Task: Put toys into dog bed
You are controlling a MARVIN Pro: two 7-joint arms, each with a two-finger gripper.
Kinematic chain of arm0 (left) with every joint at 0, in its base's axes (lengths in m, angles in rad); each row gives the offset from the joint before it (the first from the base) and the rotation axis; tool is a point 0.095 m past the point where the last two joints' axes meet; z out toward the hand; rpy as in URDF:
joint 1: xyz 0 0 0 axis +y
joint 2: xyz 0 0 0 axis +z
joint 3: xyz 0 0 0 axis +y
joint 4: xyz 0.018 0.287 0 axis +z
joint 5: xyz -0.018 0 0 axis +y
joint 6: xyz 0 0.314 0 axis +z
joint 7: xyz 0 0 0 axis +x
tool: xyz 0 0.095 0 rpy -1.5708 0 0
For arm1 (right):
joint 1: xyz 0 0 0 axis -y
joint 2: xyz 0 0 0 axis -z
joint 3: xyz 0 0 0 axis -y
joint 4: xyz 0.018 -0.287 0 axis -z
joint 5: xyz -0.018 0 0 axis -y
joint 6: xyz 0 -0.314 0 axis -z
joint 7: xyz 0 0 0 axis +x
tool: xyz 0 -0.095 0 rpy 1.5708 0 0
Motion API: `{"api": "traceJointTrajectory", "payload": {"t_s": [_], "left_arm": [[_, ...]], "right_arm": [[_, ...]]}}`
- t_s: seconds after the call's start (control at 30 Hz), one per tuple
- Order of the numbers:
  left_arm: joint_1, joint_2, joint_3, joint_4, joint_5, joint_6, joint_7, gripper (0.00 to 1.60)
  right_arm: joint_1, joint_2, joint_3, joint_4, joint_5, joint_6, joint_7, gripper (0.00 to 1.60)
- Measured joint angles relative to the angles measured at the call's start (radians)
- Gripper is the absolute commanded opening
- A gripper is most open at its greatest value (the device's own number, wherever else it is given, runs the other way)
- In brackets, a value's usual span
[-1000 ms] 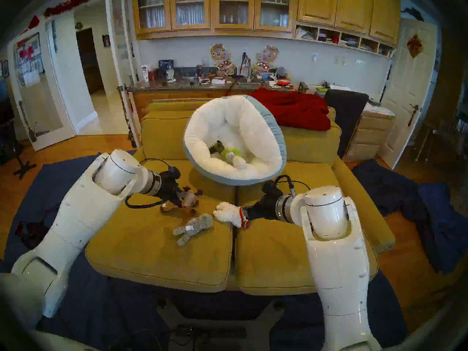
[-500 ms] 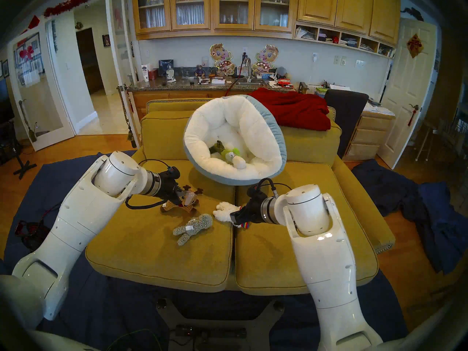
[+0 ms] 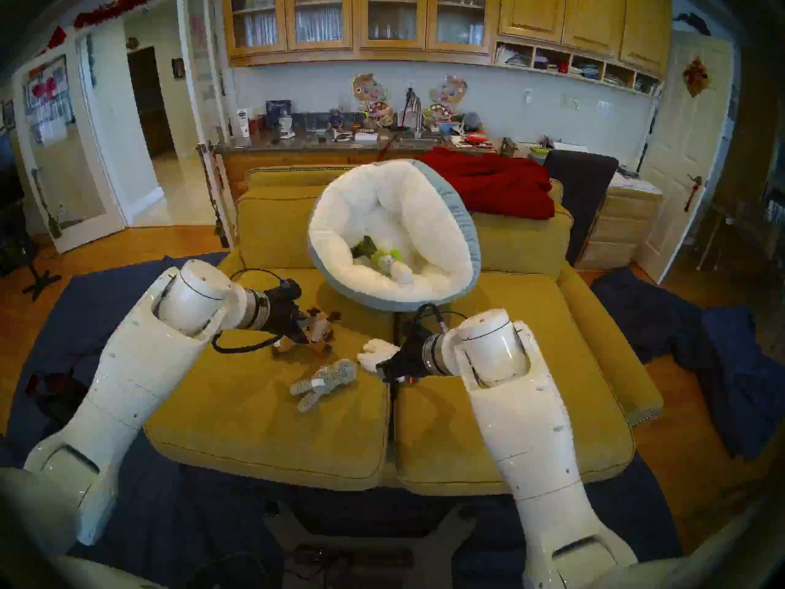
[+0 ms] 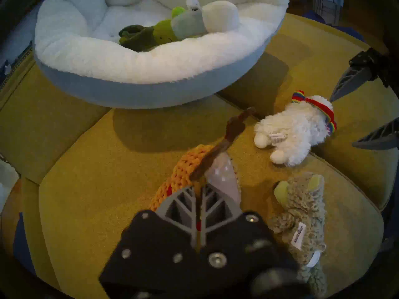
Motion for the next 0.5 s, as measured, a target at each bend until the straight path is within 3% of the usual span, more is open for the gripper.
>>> {"api": "traceJointTrajectory", "payload": {"t_s": [0.5], "left_arm": [[0.04, -0.025, -0.035, 0.021, -0.029, -0.123, 0.043, 0.0]], "right_arm": [[0.026, -0.01, 0.012, 0.046, -0.033, -0.042, -0.048, 1.6]]}}
